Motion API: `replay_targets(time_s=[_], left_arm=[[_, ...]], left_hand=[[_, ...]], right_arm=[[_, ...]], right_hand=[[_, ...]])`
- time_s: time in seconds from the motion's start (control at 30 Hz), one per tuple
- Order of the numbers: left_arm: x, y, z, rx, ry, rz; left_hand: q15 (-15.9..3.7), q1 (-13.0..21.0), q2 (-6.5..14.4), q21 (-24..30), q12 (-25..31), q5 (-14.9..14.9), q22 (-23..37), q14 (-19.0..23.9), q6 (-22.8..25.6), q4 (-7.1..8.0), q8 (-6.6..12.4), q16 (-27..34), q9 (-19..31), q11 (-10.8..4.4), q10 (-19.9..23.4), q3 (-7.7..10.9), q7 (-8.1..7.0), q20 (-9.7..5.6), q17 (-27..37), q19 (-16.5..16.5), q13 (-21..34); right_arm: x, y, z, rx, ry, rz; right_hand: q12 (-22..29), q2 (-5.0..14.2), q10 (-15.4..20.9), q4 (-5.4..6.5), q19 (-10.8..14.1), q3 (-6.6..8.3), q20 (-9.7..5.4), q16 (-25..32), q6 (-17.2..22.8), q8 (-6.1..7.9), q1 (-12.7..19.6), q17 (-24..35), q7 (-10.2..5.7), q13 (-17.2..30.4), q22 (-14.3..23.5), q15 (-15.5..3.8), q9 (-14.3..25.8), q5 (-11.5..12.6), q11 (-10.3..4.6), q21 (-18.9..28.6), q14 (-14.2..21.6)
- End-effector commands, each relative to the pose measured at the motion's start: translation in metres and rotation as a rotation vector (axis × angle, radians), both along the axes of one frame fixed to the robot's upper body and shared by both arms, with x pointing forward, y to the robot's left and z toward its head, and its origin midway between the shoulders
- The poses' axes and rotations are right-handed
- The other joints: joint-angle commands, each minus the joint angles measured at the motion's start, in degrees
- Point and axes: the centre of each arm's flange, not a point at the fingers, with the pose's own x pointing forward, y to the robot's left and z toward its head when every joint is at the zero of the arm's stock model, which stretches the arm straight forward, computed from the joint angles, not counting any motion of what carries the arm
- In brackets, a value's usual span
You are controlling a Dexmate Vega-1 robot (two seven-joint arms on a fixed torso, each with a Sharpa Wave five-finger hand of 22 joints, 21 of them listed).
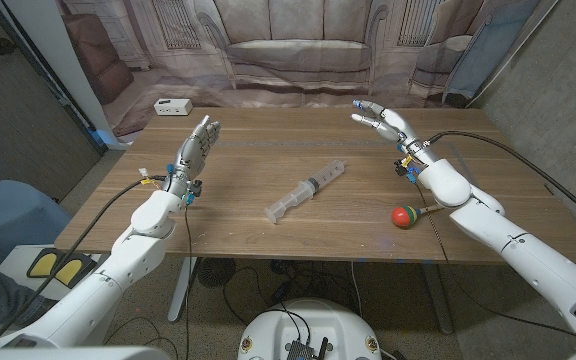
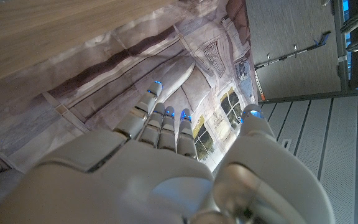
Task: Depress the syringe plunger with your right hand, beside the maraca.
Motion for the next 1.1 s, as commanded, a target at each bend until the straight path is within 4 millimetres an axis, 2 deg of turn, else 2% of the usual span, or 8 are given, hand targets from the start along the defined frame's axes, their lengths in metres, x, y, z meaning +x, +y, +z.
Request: replay_targets(time_s=[0.03, 0.3, 0.9, 1.0, 1.07, 1.1], left_arm=[[-0.004, 0.002, 0.001, 0.008, -0.004, 0.017], [-0.007, 0.003, -0.001, 0.002, -0.012, 0.025], [-0.019, 0.004, -0.007, -0.007, -0.013, 0.028], [-0.022, 0.003, -0.005, 0.004, -0.018, 0.033], [-0.023, 0.003, -0.005, 0.006, -0.02, 0.035], [-0.024, 0.003, -0.005, 0.006, -0.02, 0.038]], left_hand=[[0.34, 0.5, -0.1, 0.0, -0.2, 0.0, 0.1, 0.3, 0.5, -0.21, -0.27, 0.0, 0.2, -0.28, 0.6, 0.16, -0.01, 0.72, 0.2, 0.0, 0.2], [0.31, 0.6, -0.1, -0.1, -0.3, 0.0, 0.2, 0.3, 0.7, -0.24, -0.34, -0.1, 0.2, -0.25, 0.6, 0.15, -0.01, 0.71, 0.2, 0.0, 0.2], [0.29, 0.7, 0.0, -0.3, -0.5, -0.1, 0.2, 0.4, 0.8, -0.29, -0.52, -0.3, 0.2, -0.22, 0.7, 0.12, -0.06, 0.79, 0.2, 0.0, 0.2], [0.34, 0.7, 0.0, -0.3, -0.6, -0.1, 0.2, 0.4, 0.8, -0.3, -0.57, -0.3, 0.2, 0.28, 0.5, 0.1, -0.07, 0.82, 0.2, -0.1, 0.2], [0.89, 0.8, 0.0, -0.3, -0.6, -0.1, 0.2, 0.7, 1.0, -0.31, -0.58, -0.2, 0.2, 0.47, 0.8, 0.08, 0.19, 0.26, 0.2, 0.2, 0.2], [0.93, 0.8, 0.0, -0.3, -0.6, -0.1, 0.2, 0.8, 1.1, -0.31, -0.58, -0.2, 0.2, 0.54, 0.9, 0.08, 0.28, 0.17, 0.2, 0.2, 0.2]], right_arm=[[-0.001, 0.003, 0.002, -0.05, -0.071, -0.031], [-0.003, 0.0, 0.002, -0.09, -0.159, -0.078], [-0.009, 0.0, 0.008, -0.253, -0.238, -0.128], [-0.008, -0.001, 0.009, -0.284, -0.248, -0.14], [-0.007, -0.001, 0.009, -0.301, -0.259, -0.148], [-0.007, -0.002, 0.009, -0.314, -0.273, -0.159]], right_hand=[[0.2, -0.1, 0.5, -0.45, 0.5, 0.38, 0.23, -0.1, 0.6, 0.22, 1.4, -0.1, -0.04, 0.2, 0.1, -0.1, 0.3, 0.0, -0.1, 0.1, 0.4], [0.6, -0.38, 1.3, -0.56, 3.3, 0.95, -0.31, 0.3, 0.9, 0.22, 3.5, -0.3, -0.28, 0.3, 0.0, -0.61, 0.3, 0.1, -0.32, 0.6, 2.3], [1.0, -0.97, 2.4, -0.32, 4.2, 0.88, -0.26, 0.3, 2.1, 0.48, 4.4, -0.2, -0.71, 0.3, -0.1, -0.98, 0.3, 0.3, -0.57, 0.5, 3.2], [1.0, -1.16, 2.5, -0.3, 4.3, 0.86, -0.22, 0.2, 2.3, 0.48, 4.5, -0.3, -0.79, 0.3, -0.1, -1.03, 0.3, 0.3, -0.69, 0.4, 3.2], [1.1, -1.23, 2.5, -0.25, 4.3, 0.85, -0.18, 0.2, 2.3, 0.48, 4.5, -0.2, -0.92, 0.3, -0.1, -1.02, 0.3, 0.3, -0.72, 0.4, 3.2], [1.2, -1.45, 2.9, -0.19, 4.3, 0.85, -0.18, 0.2, 3.0, 0.66, 4.7, -0.3, -1.71, 0.3, -0.1, -1.21, 0.3, 0.4, -1.49, 0.3, 3.4]])
